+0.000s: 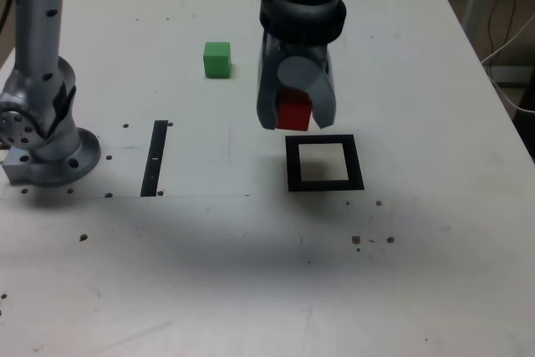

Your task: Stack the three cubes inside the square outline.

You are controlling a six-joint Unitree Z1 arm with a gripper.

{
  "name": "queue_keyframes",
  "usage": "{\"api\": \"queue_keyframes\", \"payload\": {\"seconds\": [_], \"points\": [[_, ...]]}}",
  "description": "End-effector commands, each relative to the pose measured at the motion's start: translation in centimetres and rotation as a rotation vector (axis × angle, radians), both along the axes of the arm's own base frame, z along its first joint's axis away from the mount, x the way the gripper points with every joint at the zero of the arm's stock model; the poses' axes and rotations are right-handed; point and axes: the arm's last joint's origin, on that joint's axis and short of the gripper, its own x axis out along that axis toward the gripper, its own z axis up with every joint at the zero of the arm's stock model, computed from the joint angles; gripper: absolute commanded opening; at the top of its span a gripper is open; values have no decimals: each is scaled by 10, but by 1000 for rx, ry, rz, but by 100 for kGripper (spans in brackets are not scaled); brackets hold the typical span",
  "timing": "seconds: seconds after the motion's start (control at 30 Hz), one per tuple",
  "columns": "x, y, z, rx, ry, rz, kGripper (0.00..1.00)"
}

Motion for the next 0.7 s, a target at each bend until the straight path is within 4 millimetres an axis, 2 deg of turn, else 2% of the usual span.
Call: {"api": "queue_keyframes", "payload": {"seconds": [0.0,0.23,0.43,0.67], "points": [[0,-4,1,-5,-20,-16,21],[-1,-10,-13,-44,-49,-28,21],[1,-10,-33,-47,-69,-25,21],[1,-8,-47,-49,-71,-28,21]]}}
